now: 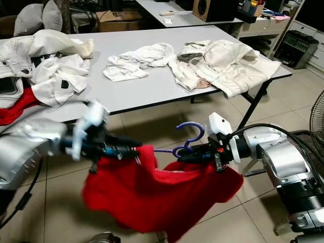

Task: Hang hanger

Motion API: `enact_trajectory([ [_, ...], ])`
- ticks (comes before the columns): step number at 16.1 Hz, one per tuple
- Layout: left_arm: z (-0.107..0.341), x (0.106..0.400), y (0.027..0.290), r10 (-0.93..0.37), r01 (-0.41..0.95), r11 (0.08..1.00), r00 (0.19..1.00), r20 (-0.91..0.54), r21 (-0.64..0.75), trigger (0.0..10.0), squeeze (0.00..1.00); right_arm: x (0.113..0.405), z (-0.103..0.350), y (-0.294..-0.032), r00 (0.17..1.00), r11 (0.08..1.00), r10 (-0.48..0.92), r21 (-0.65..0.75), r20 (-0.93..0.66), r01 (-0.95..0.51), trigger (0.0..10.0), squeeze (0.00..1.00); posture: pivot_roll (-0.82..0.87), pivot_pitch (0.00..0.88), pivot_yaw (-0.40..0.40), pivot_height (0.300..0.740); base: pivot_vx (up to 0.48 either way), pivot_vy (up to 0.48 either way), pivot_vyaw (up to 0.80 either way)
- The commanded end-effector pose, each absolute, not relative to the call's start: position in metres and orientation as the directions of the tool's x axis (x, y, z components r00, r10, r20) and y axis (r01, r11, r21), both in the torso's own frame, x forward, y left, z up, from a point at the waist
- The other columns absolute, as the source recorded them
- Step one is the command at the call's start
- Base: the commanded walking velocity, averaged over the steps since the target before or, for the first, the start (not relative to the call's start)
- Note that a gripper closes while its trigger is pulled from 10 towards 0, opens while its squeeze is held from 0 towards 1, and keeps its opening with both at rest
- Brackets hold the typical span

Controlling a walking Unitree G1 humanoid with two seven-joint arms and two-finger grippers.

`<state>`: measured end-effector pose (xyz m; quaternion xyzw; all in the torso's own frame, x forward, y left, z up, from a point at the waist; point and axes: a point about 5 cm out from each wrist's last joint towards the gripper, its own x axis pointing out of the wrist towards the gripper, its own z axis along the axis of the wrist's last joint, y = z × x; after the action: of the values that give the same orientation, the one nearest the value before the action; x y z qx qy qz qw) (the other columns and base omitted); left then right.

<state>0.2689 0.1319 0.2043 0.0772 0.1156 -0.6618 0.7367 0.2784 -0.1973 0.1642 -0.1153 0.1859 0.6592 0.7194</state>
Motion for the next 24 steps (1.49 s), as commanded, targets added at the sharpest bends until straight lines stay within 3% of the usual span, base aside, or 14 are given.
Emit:
enact_trajectory([
  [1,0.212,0.272,0.135,-0.967,0.992,0.114,0.1,-0.232,-0.046,10.0,0.0,0.277,0.165,-0.196,0.088,0.127,0.903,0.066,-0.42,-0.99,0.0,0.0,0.0,0.0,-0.016,0.74,0.0,0.0,0.0],
  [4,0.197,0.28,0.148,-0.926,0.972,0.228,0.2,-0.32,-0.05,10.0,0.0,0.274,0.161,-0.19,0.144,0.189,0.913,0.083,-0.383,-0.978,0.0,0.0,-0.01,0.0,0.009,0.74,0.0,0.0,0.0],
  [5,0.192,0.291,0.161,-0.873,0.914,0.405,0.378,-0.306,-0.027,10.0,0.0,0.274,0.154,-0.188,0.242,0.281,0.902,0.059,-0.358,-0.958,0.0,0.0,-0.02,0.0,0.015,0.74,0.0,0.0,0.0],
  [6,0.189,0.295,0.166,-0.833,0.867,0.497,0.478,-0.279,0.0,10.0,0.0,0.276,0.149,-0.187,0.322,0.36,0.882,0.051,-0.344,-0.932,0.0,0.0,-0.01,0.0,0.016,0.74,0.0,0.0,0.0],
  [7,0.185,0.301,0.174,-0.736,0.757,0.653,0.644,-0.208,0.033,10.0,0.0,0.282,0.142,-0.185,0.452,0.495,0.831,0.06,-0.326,-0.867,0.0,0.0,-0.01,0.0,0.014,0.74,0.0,0.0,0.0],
  [8,0.175,0.299,0.181,-0.619,0.635,0.772,0.76,-0.198,0.025,10.0,0.0,0.285,0.135,-0.182,0.543,0.591,0.777,0.073,-0.317,-0.803,0.0,0.0,0.0,0.0,0.003,0.74,0.0,0.0,0.0],
  [9,0.17,0.295,0.184,-0.564,0.577,0.816,0.805,-0.184,0.028,10.0,0.0,0.285,0.132,-0.181,0.592,0.639,0.745,0.074,-0.306,-0.766,0.0,0.0,0.02,0.0,-0.013,0.74,0.0,0.0,0.0],
  [10,0.155,0.285,0.194,-0.356,0.366,0.93,0.921,-0.16,0.032,10.0,0.0,0.283,0.121,-0.179,0.704,0.75,0.653,0.109,-0.279,-0.653,0.0,0.0,0.06,0.0,-0.043,0.74,0.0,0.0,0.0],
  [11,0.148,0.281,0.198,-0.271,0.278,0.96,0.951,-0.151,0.025,10.0,0.0,0.278,0.115,-0.176,0.715,0.761,0.64,0.103,-0.281,-0.64,10.0,0.0,0.07,0.0,-0.044,0.74,0.0,0.0,0.0],
  [12,0.135,0.271,0.204,-0.148,0.155,0.987,0.976,-0.162,0.033,10.0,0.0,0.269,0.104,-0.169,0.723,0.774,0.62,0.09,-0.304,-0.626,10.0,0.0,0.06,0.0,-0.048,0.74,0.0,0.0,0.0],
  [13,0.118,0.259,0.204,-0.123,0.137,0.989,0.967,-0.224,0.048,10.0,0.0,0.259,0.096,-0.163,0.716,0.776,0.614,0.088,-0.332,-0.625,10.0,0.0,0.07,0.0,-0.055,0.74,0.0,0.0,0.0],
  [14,0.112,0.252,0.199,-0.117,0.13,0.991,0.965,-0.234,0.041,10.0,0.0,0.251,0.09,-0.157,0.707,0.765,0.615,0.046,-0.35,-0.643,10.0,0.0,0.08,0.0,-0.068,0.74,0.0,0.0,0.0],
  [20,0.103,0.249,0.179,-0.052,0.057,0.998,0.975,-0.215,0.017,10.0,0.0,0.25,0.087,-0.161,0.778,0.834,0.544,0.099,-0.313,-0.543,10.0,0.0,0.11,0.0,-0.101,0.74,0.0,0.0,0.66],
  [24,0.103,0.248,0.17,-0.052,0.054,0.998,0.978,-0.204,0.006,10.0,0.0,0.252,0.09,-0.162,0.787,0.835,0.55,0.195,-0.28,-0.515,10.0,0.0,0.11,0.0,-0.115,0.74,0.0,0.0,0.78],
])
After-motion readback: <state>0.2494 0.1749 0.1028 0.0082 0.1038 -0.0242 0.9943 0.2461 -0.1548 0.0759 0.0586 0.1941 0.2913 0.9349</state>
